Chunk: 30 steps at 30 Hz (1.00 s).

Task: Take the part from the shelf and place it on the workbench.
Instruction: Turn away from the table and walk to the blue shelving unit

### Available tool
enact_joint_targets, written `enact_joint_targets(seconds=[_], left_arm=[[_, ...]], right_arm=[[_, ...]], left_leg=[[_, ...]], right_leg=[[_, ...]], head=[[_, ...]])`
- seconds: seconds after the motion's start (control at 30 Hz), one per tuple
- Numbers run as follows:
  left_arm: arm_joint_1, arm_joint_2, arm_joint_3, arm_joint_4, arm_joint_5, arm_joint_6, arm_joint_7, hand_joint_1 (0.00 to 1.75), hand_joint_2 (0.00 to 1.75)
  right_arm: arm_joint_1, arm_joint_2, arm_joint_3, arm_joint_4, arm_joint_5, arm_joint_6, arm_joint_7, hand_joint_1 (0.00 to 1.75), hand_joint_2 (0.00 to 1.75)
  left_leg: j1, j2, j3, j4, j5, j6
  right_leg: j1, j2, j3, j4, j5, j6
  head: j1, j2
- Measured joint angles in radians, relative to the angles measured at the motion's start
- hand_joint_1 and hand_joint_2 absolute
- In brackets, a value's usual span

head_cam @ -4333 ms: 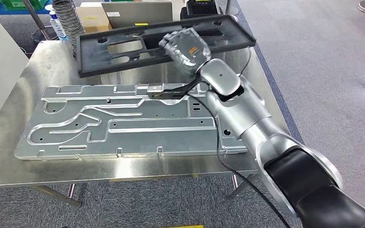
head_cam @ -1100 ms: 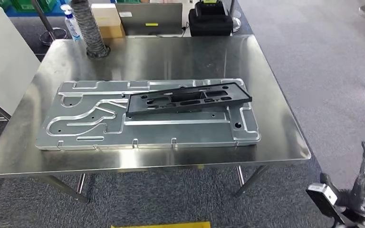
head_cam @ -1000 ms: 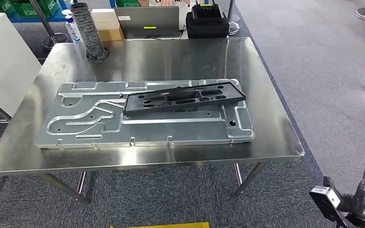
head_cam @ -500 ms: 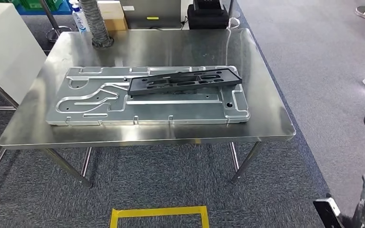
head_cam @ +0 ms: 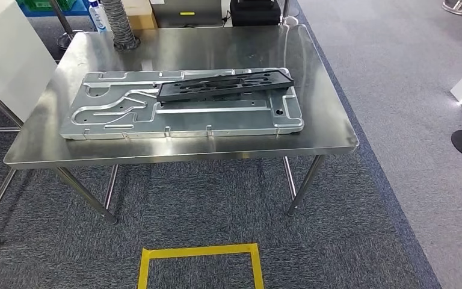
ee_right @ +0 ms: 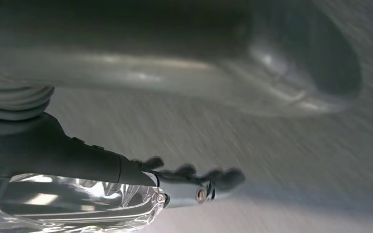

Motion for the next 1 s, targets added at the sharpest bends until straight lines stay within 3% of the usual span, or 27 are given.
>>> enact_joint_targets(seconds=[0.03,0.07,0.17,0.2,0.23,0.27,0.33,0.4,0.43,0.47,0.53,0.57,0.6,0.67,0.7,0.73,0.77,0.8,0.83,0.87,0.93,0.97,1.0], left_arm=[[0.001,0.001,-0.001,0.000,-0.009,0.001,0.000,0.00,0.00],[0.002,0.002,-0.002,0.000,-0.018,0.001,-0.001,0.00,0.00],[0.004,0.004,-0.005,0.000,-0.035,0.000,-0.005,0.00,0.00],[0.004,0.004,-0.006,0.000,-0.036,0.000,-0.006,0.00,0.00],[0.003,0.005,-0.007,0.000,-0.037,0.000,-0.006,0.00,0.00],[0.003,0.006,-0.008,0.000,-0.037,-0.001,-0.007,0.00,0.00],[0.002,0.009,-0.013,0.000,-0.040,-0.005,-0.012,0.00,0.00],[-0.003,0.012,-0.018,-0.001,-0.047,-0.015,-0.023,0.00,0.00],[-0.006,0.014,-0.020,-0.001,-0.052,-0.020,-0.030,0.00,0.00],[-0.008,0.015,-0.021,-0.001,-0.058,-0.025,-0.036,0.00,0.00],[-0.010,0.016,-0.026,-0.001,-0.075,-0.033,-0.045,0.00,0.00],[-0.012,0.017,-0.031,-0.001,-0.086,-0.036,-0.048,0.00,0.00],[-0.014,0.018,-0.037,-0.001,-0.096,-0.038,-0.050,0.00,0.00],[-0.018,0.022,-0.050,-0.001,-0.113,-0.043,-0.052,0.00,0.00],[-0.020,0.024,-0.056,-0.001,-0.118,-0.045,-0.052,0.00,0.00],[-0.023,0.025,-0.060,-0.001,-0.122,-0.047,-0.050,0.00,0.00],[-0.027,0.027,-0.064,-0.001,-0.123,-0.049,-0.049,0.00,0.00],[-0.032,0.028,-0.067,-0.001,-0.122,-0.049,-0.047,0.00,0.00],[-0.036,0.029,-0.068,-0.001,-0.120,-0.050,-0.046,0.00,0.00],[-0.038,0.030,-0.068,-0.001,-0.116,-0.050,-0.046,0.00,0.00],[-0.040,0.032,-0.068,-0.001,-0.111,-0.051,-0.047,0.00,0.00],[-0.040,0.033,-0.068,-0.001,-0.110,-0.051,-0.047,0.00,0.00],[-0.040,0.035,-0.068,-0.001,-0.109,-0.051,-0.047,0.00,0.00]], right_arm=[[-0.003,0.011,-0.012,0.019,-0.003,0.018,0.024,0.00,0.00],[-0.007,0.023,-0.023,0.035,-0.006,0.033,0.045,0.00,0.00],[-0.013,0.053,-0.043,0.072,-0.007,0.057,0.072,0.00,0.00],[-0.013,0.060,-0.047,0.080,-0.007,0.059,0.075,0.00,0.00],[-0.014,0.066,-0.051,0.087,-0.007,0.060,0.077,0.00,0.00],[-0.015,0.070,-0.055,0.092,-0.007,0.062,0.079,0.00,0.00],[-0.018,0.077,-0.060,0.102,-0.007,0.077,0.083,0.00,0.00],[-0.023,0.086,-0.065,0.110,-0.007,0.107,0.085,0.00,0.00],[-0.025,0.091,-0.068,0.113,-0.007,0.125,0.083,0.00,0.00],[-0.027,0.098,-0.069,0.116,-0.008,0.143,0.080,0.00,0.00],[-0.032,0.108,-0.072,0.123,-0.014,0.182,0.060,0.00,0.00],[-0.035,0.113,-0.074,0.126,-0.019,0.198,0.043,0.00,0.00],[-0.038,0.118,-0.076,0.130,-0.025,0.212,0.023,0.00,0.00],[-0.045,0.128,-0.078,0.136,-0.029,0.233,-0.021,0.00,0.00],[-0.048,0.131,-0.078,0.139,-0.027,0.245,-0.042,0.00,0.00],[-0.052,0.132,-0.076,0.140,-0.022,0.256,-0.058,0.00,0.00],[-0.055,0.133,-0.074,0.142,-0.016,0.266,-0.070,0.00,0.00],[-0.059,0.133,-0.071,0.142,-0.011,0.273,-0.074,0.00,0.00],[-0.063,0.133,-0.069,0.142,-0.007,0.278,-0.074,0.00,0.00],[-0.067,0.133,-0.066,0.142,-0.004,0.282,-0.074,0.00,0.00],[-0.074,0.133,-0.061,0.143,-0.002,0.285,-0.071,0.00,0.00],[-0.076,0.133,-0.059,0.144,-0.001,0.285,-0.071,0.00,0.00],[-0.076,0.133,-0.057,0.145,0.000,0.286,-0.070,0.00,0.00]], left_leg=[[0.002,-0.001,-0.005,0.005,-0.006,-0.006],[0.004,-0.002,-0.014,0.024,-0.033,-0.011],[0.007,-0.004,-0.059,0.187,-0.185,-0.020],[0.007,-0.004,-0.067,0.246,-0.212,-0.022],[0.007,-0.004,-0.063,0.284,-0.213,-0.022],[0.007,-0.004,-0.043,0.289,-0.191,-0.021],[0.006,-0.005,0.050,0.195,-0.135,-0.013],[0.002,-0.005,0.163,0.035,-0.144,-0.002],[0.000,-0.005,0.196,-0.020,-0.159,0.004],[-0.003,-0.005,0.208,-0.049,-0.168,0.010],[-0.002,-0.002,0.194,-0.057,-0.148,0.024],[0.000,0.000,0.181,-0.059,-0.133,0.031],[0.003,0.002,0.166,-0.062,-0.116,0.037],[0.003,0.003,0.130,-0.061,-0.087,0.043],[0.003,0.003,0.111,-0.059,-0.073,0.043],[0.002,0.004,0.092,-0.056,-0.060,0.041],[0.002,0.004,0.071,-0.050,-0.047,0.038],[0.003,0.004,0.050,-0.043,-0.036,0.035],[0.003,0.004,0.031,-0.035,-0.026,0.032],[0.002,0.004,0.014,-0.026,-0.017,0.027],[-0.001,0.004,-0.007,-0.011,-0.001,0.016],[-0.001,0.004,-0.012,-0.008,0.007,0.010],[-0.001,0.004,-0.015,-0.007,0.017,0.004]], right_leg=[[0.000,-0.002,-0.008,-0.001,0.010,-0.010],[-0.001,-0.005,-0.019,-0.003,0.022,-0.019],[0.004,-0.008,-0.067,-0.003,0.062,-0.036],[0.006,-0.008,-0.085,-0.001,0.075,-0.037],[0.008,-0.008,-0.103,0.001,0.087,-0.038],[0.010,-0.008,-0.122,0.004,0.100,-0.037],[0.012,-0.008,-0.156,0.014,0.122,-0.033],[0.015,-0.008,-0.177,0.024,0.140,-0.026],[0.016,-0.009,-0.181,0.026,0.150,-0.021],[0.016,-0.010,-0.183,0.024,0.160,-0.015],[0.014,-0.009,-0.188,0.018,0.174,-0.003],[0.013,-0.007,-0.196,0.028,0.154,0.002],[0.011,-0.005,-0.208,0.057,0.113,0.007],[0.005,-0.004,-0.235,0.173,-0.004,0.015],[0.002,-0.004,-0.244,0.240,-0.040,0.019],[0.000,-0.004,-0.244,0.291,-0.048,0.023],[-0.002,-0.004,-0.231,0.315,-0.030,0.025],[-0.003,-0.004,-0.201,0.304,0.000,0.026],[-0.005,-0.004,-0.153,0.256,0.023,0.025],[-0.005,-0.004,-0.086,0.179,0.028,0.023],[-0.002,-0.003,0.020,0.030,-0.006,0.013],[0.001,-0.002,0.044,-0.009,-0.020,0.007],[0.003,-0.003,0.044,-0.021,-0.023,-0.001]], head=[[0.000,0.000],[0.000,0.000],[0.000,0.000],[0.000,0.000],[0.000,0.000],[0.000,0.000],[0.000,0.000],[0.000,0.000],[0.000,0.000],[0.000,0.000],[0.000,0.000],[0.000,0.000],[0.000,0.000],[0.000,0.000],[0.000,0.000],[0.000,0.000],[0.000,0.000],[0.000,0.000],[0.000,0.000],[0.000,0.000],[0.000,0.000],[-0.001,0.000],[-0.001,0.000]])
